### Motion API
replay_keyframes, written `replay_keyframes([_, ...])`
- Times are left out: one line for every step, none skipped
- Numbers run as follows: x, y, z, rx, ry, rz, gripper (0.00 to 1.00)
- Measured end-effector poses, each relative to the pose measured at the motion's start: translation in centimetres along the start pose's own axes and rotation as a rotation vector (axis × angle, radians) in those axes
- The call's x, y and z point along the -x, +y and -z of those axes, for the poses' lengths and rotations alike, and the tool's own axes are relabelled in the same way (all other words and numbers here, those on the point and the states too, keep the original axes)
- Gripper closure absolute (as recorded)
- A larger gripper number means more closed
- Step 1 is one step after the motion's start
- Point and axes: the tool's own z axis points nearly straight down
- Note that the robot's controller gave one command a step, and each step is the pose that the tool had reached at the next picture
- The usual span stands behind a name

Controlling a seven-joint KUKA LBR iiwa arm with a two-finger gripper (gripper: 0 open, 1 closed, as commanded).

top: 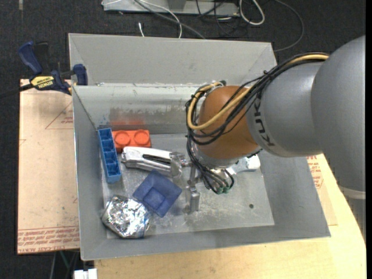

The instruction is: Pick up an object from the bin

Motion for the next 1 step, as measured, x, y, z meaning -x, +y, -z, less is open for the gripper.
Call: replay_keyframes([-2.9, 2.01, 1.04, 0.001, 0.001, -0.077, 0.0])
